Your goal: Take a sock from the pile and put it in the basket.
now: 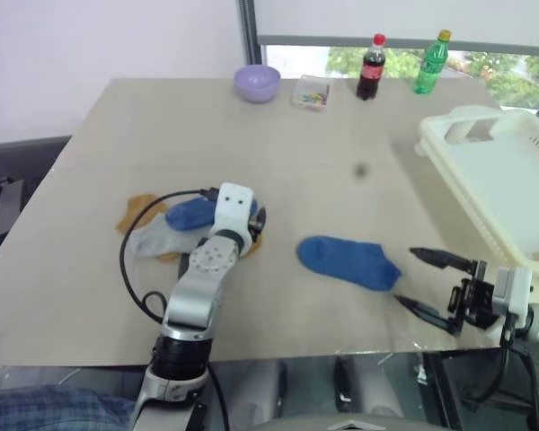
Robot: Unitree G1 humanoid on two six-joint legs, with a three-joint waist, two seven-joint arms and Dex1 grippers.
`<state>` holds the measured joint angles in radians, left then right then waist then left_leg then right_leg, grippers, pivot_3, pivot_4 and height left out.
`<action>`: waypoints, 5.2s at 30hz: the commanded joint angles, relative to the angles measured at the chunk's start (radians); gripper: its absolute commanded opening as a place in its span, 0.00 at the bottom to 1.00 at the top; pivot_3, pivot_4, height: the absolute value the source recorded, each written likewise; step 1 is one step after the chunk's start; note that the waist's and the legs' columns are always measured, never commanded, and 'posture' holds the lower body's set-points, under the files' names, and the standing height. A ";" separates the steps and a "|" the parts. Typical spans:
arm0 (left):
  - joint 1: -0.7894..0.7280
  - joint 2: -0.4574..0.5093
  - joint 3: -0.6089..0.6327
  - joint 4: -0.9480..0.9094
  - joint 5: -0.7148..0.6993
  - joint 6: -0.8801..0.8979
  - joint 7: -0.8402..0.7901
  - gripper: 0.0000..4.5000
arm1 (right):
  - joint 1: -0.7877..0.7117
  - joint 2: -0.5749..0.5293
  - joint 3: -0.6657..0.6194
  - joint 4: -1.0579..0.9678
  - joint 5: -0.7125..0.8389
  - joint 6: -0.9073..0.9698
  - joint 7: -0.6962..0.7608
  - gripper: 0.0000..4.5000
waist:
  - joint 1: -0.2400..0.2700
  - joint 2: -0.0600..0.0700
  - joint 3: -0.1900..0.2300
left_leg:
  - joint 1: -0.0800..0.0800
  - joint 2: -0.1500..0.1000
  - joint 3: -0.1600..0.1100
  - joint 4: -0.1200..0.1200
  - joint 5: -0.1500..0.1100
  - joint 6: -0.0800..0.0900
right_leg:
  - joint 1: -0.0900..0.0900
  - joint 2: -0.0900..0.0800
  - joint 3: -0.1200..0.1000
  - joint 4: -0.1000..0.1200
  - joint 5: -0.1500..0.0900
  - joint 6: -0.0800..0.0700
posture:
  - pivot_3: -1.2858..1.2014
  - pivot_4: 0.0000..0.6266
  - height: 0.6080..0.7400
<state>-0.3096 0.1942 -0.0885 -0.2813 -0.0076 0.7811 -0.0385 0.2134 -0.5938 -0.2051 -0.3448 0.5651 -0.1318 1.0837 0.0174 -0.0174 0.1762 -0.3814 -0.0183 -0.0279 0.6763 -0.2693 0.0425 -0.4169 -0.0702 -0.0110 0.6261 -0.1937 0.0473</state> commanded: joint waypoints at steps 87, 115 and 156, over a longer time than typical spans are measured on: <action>-0.425 0.036 0.056 0.802 -0.238 -0.200 -0.703 0.56 | -0.614 0.143 0.078 0.192 0.145 1.264 -0.647 0.14 | -0.005 0.001 0.000 | -0.017 -0.007 -0.004 0.006 -0.002 0.004 | -0.013 -0.002 -0.002 0.002 0.008 0.003 | 0.52 0.24 0.96; -0.417 0.049 -0.010 0.823 -0.178 -0.161 -0.753 0.00 | -0.642 0.168 0.076 0.198 0.072 1.188 -0.670 0.27 | -0.004 0.004 -0.003 | -0.016 -0.007 -0.003 0.008 -0.002 0.004 | -0.011 -0.001 0.000 0.002 0.009 0.004 | 0.52 0.24 0.96; -0.286 0.055 0.028 0.491 -0.298 -0.134 -0.826 0.00 | -0.572 0.224 -0.124 0.011 0.271 1.349 -0.768 0.01 | -0.006 0.009 -0.007 | -0.017 -0.006 -0.002 0.008 -0.002 0.004 | -0.013 -0.001 0.001 0.002 0.009 0.004 | 0.52 0.24 0.96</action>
<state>-0.5991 0.2429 -0.0614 0.2951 -0.2695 0.6219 -0.8522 -0.3621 -0.3663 -0.2868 -0.2585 0.7890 1.1951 0.3323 0.0115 -0.0082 0.1689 -0.3993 -0.0244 -0.0305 0.6845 -0.2711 0.0469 -0.4306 -0.0717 -0.0102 0.6282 -0.1849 0.0515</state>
